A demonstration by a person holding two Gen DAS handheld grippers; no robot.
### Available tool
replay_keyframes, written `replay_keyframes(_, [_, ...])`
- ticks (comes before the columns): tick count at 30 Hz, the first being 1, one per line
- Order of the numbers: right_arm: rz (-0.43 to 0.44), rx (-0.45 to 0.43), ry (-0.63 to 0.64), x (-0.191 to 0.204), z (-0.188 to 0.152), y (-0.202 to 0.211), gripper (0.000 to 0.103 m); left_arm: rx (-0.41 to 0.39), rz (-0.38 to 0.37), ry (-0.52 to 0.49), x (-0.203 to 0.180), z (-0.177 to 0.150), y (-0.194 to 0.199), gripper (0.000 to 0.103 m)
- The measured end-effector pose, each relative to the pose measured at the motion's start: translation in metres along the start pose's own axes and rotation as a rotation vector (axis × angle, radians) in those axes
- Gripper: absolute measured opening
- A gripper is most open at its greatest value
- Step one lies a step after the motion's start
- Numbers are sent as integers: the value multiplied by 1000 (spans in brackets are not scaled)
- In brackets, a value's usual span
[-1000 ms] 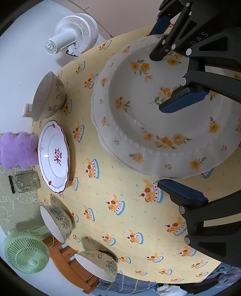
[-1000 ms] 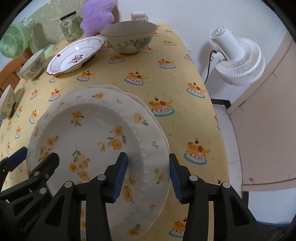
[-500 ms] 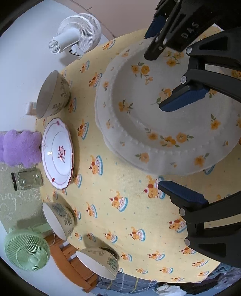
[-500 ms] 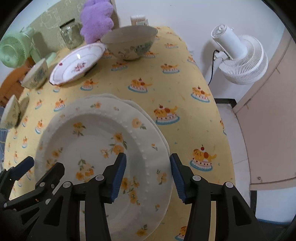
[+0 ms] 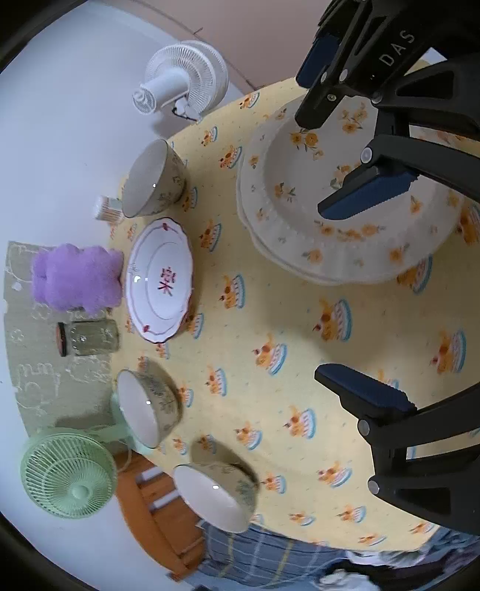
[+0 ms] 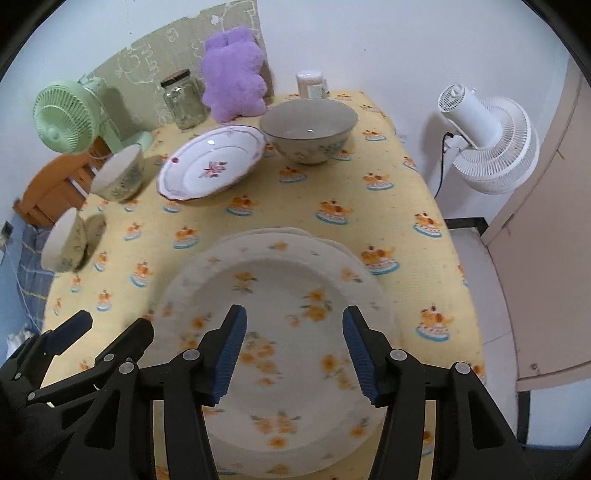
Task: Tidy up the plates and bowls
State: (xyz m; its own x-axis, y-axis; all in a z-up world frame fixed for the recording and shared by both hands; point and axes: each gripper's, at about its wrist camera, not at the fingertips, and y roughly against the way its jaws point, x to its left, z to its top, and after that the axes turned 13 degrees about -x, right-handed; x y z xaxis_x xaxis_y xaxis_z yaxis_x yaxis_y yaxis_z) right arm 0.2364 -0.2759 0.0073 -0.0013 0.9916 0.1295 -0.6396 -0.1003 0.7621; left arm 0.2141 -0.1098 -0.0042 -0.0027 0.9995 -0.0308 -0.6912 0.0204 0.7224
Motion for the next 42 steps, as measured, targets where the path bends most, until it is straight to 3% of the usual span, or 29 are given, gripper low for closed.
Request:
replay_keyframes(9, [-68, -69, -42, 45, 3, 14, 61, -16, -96, -18, 50, 11, 7, 90])
replay_keyframes(19, [-103, -113, -86, 72, 35, 1, 61, -68, -105, -28, 75, 51, -5, 90])
replay_keyframes(29, [-72, -120, -32, 72, 76, -41, 61, -98, -24, -11, 73, 88, -43, 90])
replay_keyframes(36, [-40, -117, -38, 59, 103, -95, 61, -98, 62, -31, 58, 108, -91, 90])
replay_keyframes(42, [-32, -85, -74, 49, 114, -144, 61, -51, 103, -6, 54, 114, -142, 88])
